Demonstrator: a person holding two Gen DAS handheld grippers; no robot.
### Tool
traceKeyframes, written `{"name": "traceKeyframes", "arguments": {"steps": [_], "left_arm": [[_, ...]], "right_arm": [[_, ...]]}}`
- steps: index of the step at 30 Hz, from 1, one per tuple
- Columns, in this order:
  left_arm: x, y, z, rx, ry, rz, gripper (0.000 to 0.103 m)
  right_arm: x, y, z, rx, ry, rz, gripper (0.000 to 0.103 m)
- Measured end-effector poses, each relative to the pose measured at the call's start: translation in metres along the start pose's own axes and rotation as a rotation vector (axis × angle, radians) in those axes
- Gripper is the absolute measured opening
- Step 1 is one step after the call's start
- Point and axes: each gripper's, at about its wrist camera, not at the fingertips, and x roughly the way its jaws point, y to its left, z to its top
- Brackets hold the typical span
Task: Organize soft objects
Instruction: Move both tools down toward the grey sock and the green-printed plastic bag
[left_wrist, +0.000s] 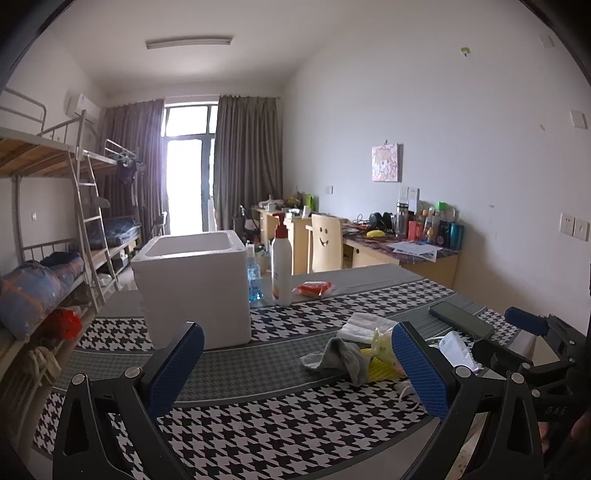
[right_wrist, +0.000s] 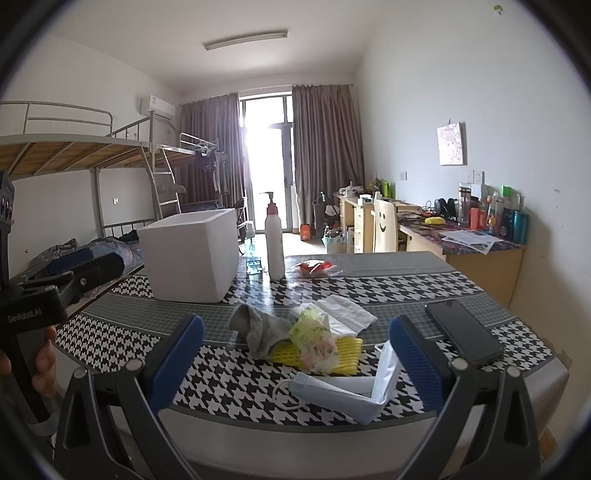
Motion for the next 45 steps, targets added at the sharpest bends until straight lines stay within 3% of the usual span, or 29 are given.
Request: {"name": "traceKeyframes", "arguments": {"steps": [45], "left_arm": [[0.093, -0.018, -0.012, 0.023, 0.244, -0.075, 0.102]], "right_arm": [[0.057, -0.045, -0.019, 0.066, 0.156, -0.062, 0.102]]}}
